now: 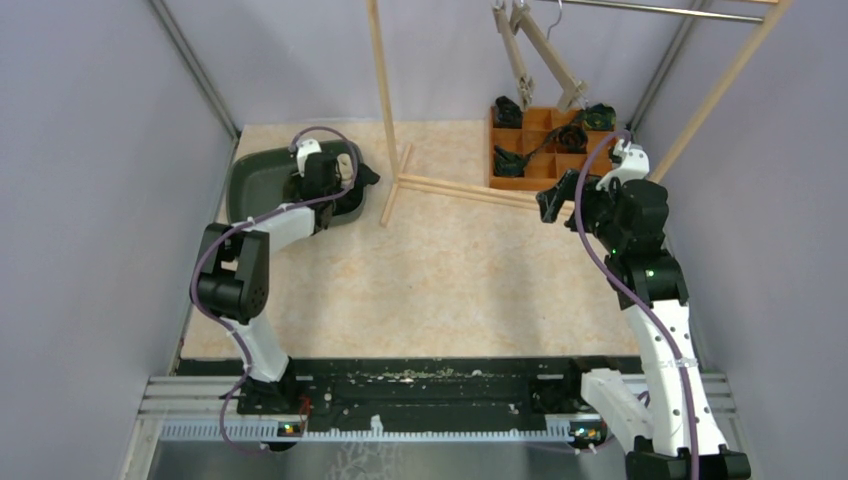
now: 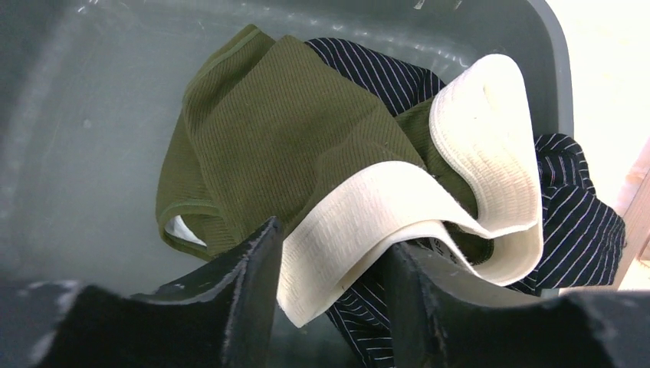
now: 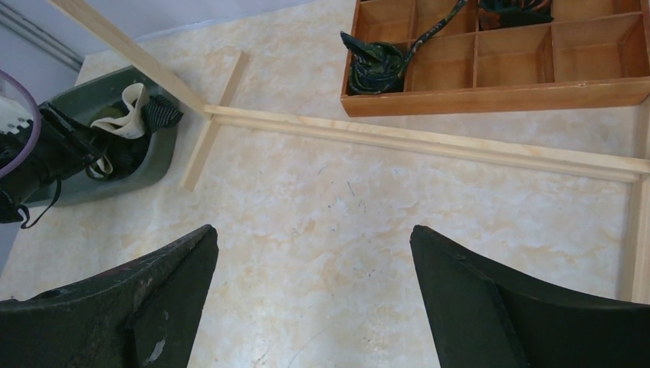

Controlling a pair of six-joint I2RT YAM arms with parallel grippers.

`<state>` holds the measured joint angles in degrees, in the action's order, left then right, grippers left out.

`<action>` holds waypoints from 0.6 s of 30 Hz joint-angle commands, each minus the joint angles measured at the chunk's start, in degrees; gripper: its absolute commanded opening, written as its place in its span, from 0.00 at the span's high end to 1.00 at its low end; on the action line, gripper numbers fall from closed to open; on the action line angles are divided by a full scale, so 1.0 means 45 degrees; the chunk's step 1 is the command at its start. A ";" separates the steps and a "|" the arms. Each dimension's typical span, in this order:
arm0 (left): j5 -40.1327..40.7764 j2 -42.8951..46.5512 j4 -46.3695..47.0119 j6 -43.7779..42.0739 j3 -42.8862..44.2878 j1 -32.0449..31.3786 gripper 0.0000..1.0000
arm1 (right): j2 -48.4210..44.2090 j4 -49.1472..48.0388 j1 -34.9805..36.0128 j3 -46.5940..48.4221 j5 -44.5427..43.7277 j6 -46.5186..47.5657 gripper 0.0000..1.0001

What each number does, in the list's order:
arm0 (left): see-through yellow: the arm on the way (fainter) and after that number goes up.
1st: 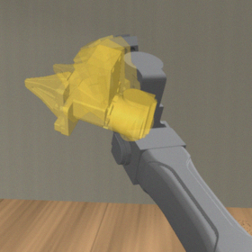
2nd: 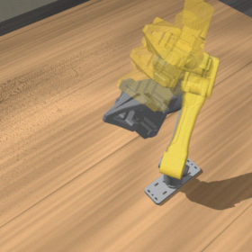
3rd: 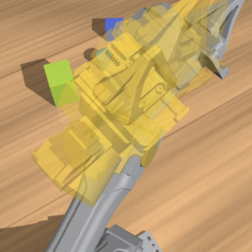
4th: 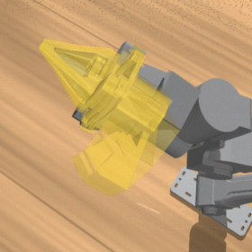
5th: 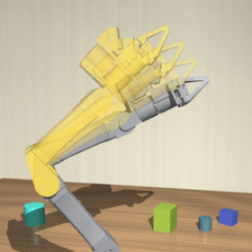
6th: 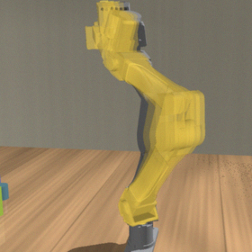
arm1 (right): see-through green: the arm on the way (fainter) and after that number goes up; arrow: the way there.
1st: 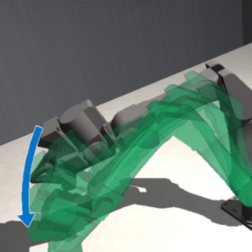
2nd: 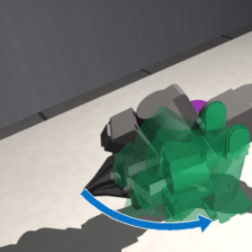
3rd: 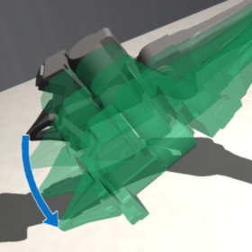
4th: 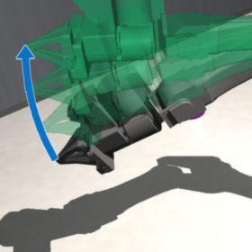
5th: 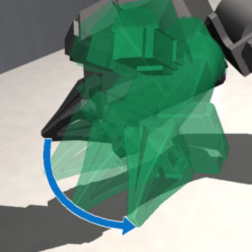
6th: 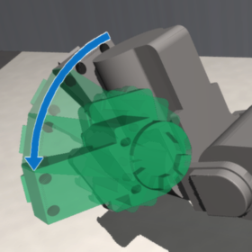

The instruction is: Clip the underwear to the hanger

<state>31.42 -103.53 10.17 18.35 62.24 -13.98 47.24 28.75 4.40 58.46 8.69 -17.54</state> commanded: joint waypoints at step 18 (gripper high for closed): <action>-0.1322 0.1305 -0.6076 -0.0048 0.4091 -0.0828 1.00 | -0.0164 -0.0830 0.0075 -0.0140 0.0277 0.0011 0.04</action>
<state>27.79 -99.96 -5.69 17.32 73.71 -15.05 47.27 28.34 4.40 57.34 9.13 -17.58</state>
